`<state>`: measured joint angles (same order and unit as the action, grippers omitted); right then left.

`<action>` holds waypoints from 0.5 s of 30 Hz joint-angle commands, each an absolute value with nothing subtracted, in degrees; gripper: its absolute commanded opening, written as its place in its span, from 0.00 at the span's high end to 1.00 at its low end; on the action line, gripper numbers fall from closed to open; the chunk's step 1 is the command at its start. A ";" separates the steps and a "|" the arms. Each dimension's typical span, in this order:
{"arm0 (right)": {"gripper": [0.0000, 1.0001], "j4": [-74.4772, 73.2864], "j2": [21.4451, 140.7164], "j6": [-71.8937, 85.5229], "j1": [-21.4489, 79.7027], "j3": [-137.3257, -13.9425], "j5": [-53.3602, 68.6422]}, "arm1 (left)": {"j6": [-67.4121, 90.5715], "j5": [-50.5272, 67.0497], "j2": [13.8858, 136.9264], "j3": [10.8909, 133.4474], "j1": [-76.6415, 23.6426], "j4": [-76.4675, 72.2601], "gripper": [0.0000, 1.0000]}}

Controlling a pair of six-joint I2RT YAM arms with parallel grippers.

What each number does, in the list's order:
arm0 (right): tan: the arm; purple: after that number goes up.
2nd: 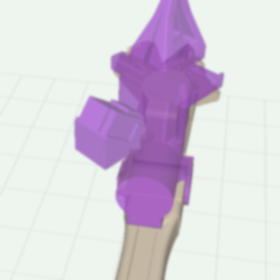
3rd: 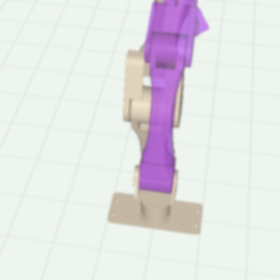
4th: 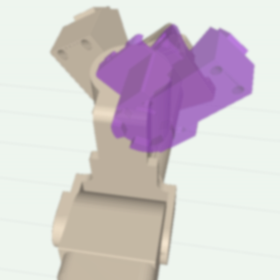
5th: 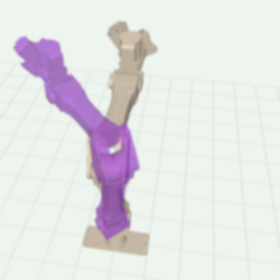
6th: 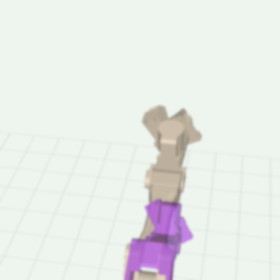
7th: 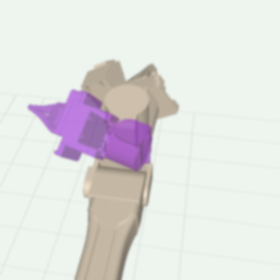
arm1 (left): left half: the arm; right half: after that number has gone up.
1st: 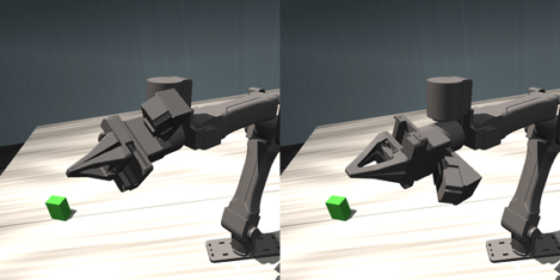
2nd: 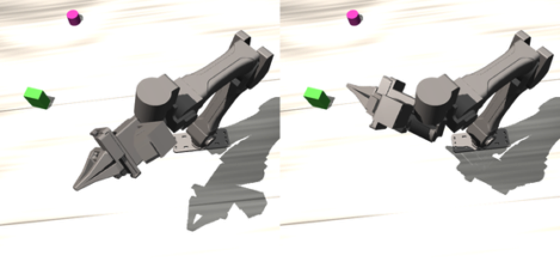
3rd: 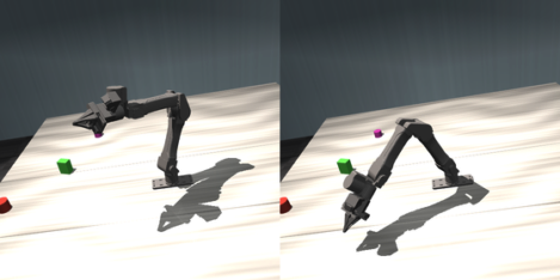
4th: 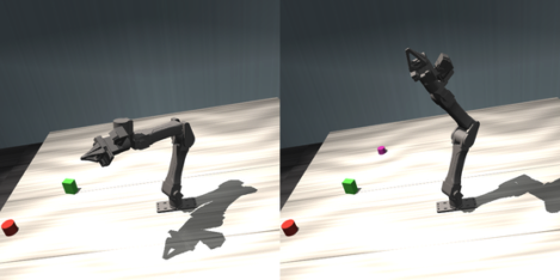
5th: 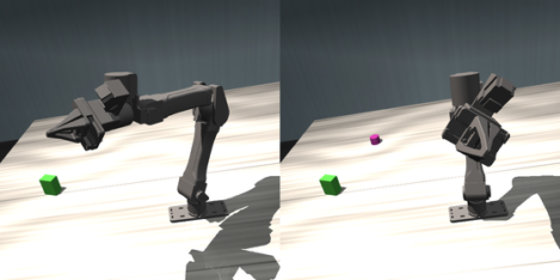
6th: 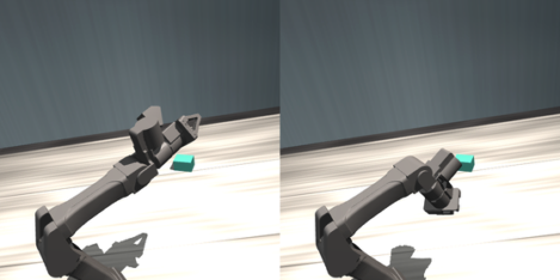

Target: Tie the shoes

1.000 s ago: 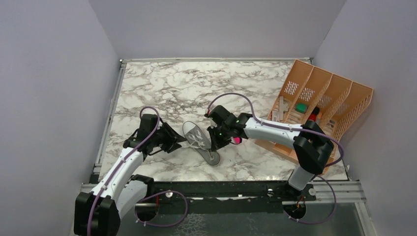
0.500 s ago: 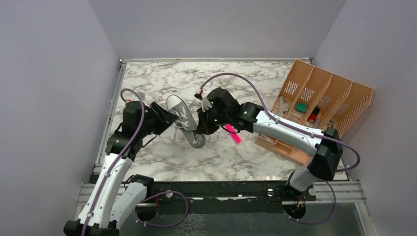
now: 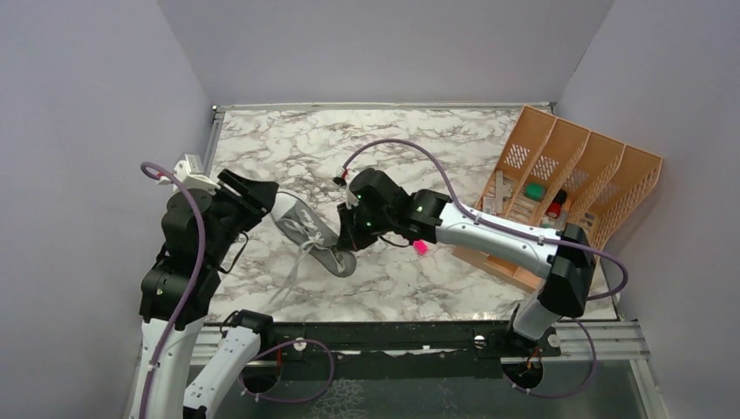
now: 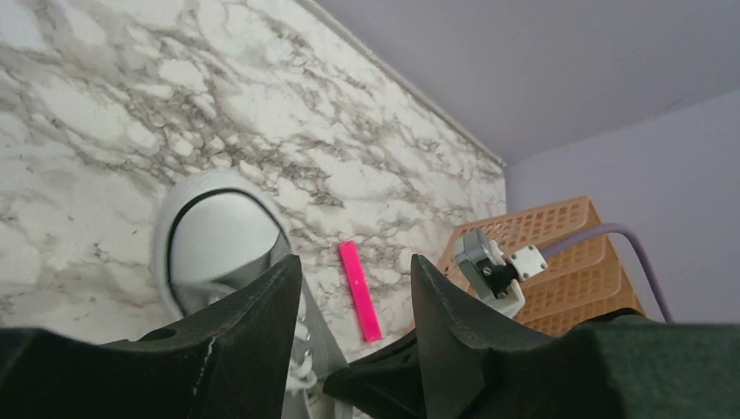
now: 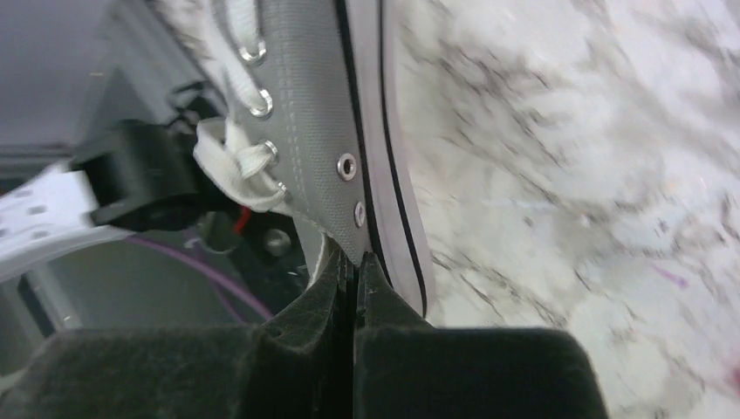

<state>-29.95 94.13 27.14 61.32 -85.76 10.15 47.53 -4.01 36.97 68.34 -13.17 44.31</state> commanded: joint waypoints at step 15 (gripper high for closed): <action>0.99 -26.43 97.62 43.38 49.68 -63.32 9.75 | 47.91 25.40 50.23 38.20 -12.88 36.44 0.42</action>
